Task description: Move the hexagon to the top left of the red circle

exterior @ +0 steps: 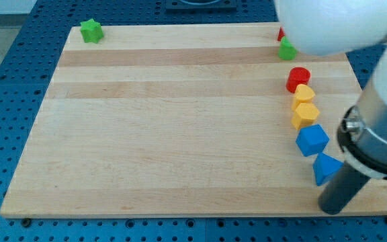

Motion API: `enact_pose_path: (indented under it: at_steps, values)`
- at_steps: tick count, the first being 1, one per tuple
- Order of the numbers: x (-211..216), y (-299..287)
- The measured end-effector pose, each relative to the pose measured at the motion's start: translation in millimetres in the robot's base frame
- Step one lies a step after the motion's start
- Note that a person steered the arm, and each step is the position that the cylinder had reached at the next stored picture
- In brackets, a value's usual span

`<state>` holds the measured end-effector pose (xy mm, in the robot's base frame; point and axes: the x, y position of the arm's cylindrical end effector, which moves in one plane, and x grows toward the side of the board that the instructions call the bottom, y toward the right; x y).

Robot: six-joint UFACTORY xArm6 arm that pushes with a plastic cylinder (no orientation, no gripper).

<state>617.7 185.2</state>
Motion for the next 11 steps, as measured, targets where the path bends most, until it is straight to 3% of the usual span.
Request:
enact_pose_path:
  at_steps: [1,2,5,7,8,11]
  values:
    - [-21,85]
    - [-72,119]
    - [-139,39]
    - [-139,-18]
    - [-173,-25]
    - [-210,-117]
